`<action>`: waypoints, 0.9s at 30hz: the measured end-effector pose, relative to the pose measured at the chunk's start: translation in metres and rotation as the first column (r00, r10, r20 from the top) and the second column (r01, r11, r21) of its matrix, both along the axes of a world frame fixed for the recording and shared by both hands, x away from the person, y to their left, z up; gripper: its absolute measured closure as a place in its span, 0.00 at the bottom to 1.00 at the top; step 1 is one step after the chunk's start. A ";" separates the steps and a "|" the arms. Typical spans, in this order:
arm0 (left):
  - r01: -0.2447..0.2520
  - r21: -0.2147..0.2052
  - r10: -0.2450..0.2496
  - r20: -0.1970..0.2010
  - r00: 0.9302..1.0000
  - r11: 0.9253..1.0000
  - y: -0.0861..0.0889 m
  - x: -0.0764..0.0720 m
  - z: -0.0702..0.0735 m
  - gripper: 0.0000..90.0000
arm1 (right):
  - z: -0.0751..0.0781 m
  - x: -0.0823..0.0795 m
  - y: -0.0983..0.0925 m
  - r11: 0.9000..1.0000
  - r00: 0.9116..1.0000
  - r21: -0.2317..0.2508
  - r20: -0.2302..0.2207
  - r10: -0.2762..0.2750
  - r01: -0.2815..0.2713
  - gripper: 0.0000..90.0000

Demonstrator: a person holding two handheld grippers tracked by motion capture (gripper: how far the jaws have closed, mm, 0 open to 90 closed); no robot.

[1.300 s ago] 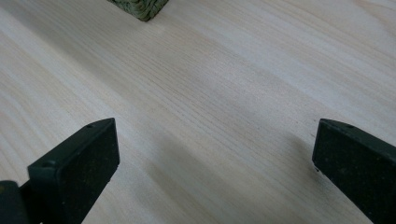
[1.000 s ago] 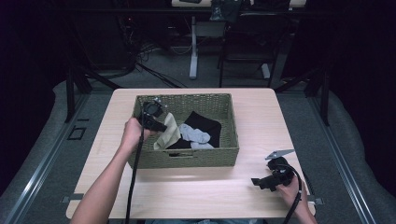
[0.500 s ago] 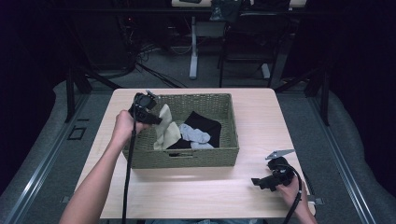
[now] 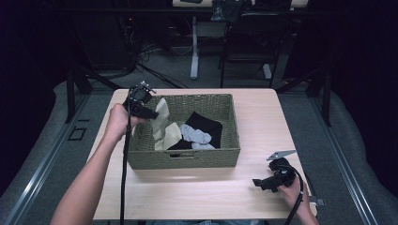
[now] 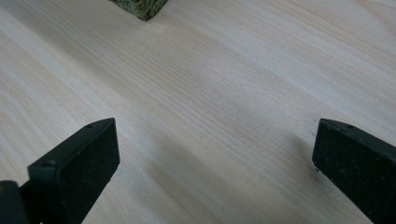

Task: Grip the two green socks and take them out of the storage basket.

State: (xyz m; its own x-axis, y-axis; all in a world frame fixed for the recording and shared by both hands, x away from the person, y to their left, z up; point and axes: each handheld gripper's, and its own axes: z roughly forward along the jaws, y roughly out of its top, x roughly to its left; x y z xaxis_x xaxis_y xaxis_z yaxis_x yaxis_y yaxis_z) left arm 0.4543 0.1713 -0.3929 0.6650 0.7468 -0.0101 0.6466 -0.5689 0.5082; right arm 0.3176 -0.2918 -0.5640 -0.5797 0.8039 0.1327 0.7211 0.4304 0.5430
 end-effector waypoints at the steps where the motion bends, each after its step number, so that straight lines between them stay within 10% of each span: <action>1: -0.001 0.001 0.001 0.001 1.000 1.000 0.001 0.000 0.002 0.96 | 0.000 0.000 0.000 1.000 1.000 0.000 0.000 0.000 0.000 0.00; 27: -0.063 -0.021 0.065 0.093 0.994 0.998 0.027 -0.004 0.061 0.96 | 0.000 0.000 0.000 1.000 1.000 0.012 0.008 -0.009 0.009 0.00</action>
State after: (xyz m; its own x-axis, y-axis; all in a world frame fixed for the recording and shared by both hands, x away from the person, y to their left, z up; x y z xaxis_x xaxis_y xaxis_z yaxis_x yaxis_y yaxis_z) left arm 0.4505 0.1985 -0.3323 0.6145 0.7881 0.0359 0.6306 -0.5180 0.5780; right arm 0.3173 -0.2917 -0.5635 -0.5737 0.8075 0.1374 0.7204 0.4176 0.5537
